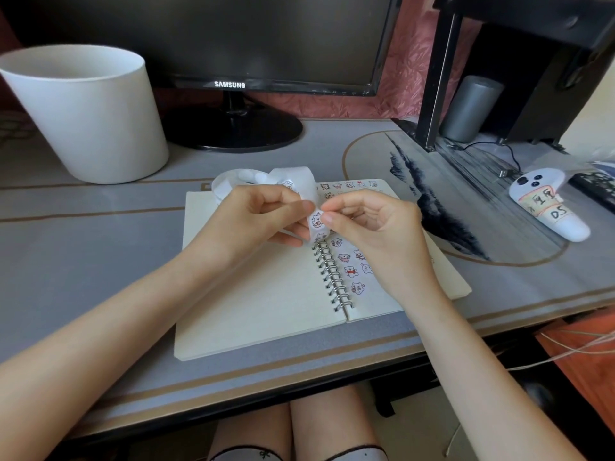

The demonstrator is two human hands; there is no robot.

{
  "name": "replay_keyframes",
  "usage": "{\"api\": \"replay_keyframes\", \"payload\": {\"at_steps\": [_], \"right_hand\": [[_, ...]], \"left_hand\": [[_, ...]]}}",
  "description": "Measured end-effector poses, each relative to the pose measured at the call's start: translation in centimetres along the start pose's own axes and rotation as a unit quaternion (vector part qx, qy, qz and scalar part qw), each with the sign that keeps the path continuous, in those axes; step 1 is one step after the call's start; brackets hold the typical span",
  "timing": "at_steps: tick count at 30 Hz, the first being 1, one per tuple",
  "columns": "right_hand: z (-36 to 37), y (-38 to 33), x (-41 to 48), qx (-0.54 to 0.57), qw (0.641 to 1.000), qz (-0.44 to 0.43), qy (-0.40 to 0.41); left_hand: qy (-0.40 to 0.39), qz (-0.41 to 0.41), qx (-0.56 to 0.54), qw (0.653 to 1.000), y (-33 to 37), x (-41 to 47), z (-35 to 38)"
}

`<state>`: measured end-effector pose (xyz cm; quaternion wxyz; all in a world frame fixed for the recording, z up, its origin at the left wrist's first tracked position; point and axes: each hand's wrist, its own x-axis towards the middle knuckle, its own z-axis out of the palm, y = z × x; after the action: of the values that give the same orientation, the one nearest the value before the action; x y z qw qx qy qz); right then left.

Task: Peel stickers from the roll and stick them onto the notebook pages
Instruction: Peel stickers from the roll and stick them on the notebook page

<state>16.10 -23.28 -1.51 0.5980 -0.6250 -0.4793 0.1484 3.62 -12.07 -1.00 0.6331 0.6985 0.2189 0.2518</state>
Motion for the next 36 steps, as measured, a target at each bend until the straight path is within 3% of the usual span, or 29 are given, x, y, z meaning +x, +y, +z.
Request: {"api": "replay_keyframes", "payload": {"at_steps": [15, 21, 25, 30, 36], "right_hand": [[0.1, 0.0, -0.2, -0.077, 0.997, 0.011, -0.011], [-0.5, -0.3, -1.2, -0.131, 0.99, -0.039, -0.021], [-2.1, -1.4, -1.6, -0.06, 0.996, 0.045, -0.039], [-4.9, -1.8, -2.1, -0.048, 0.982, 0.168, -0.065], [-6.0, -1.2, -2.9, -0.091, 0.968, 0.221, -0.079]], "left_hand": [[0.018, 0.008, -0.001, 1.0, 0.1, -0.2, 0.3], [0.032, 0.0, 0.008, 0.999, 0.3, -0.2, 0.3], [0.048, -0.004, 0.009, 0.999, 0.4, -0.1, 0.2], [0.044, -0.007, 0.004, 0.999, 0.4, -0.2, 0.3], [0.048, -0.009, 0.005, 0.999, 0.4, -0.1, 0.3]]}}
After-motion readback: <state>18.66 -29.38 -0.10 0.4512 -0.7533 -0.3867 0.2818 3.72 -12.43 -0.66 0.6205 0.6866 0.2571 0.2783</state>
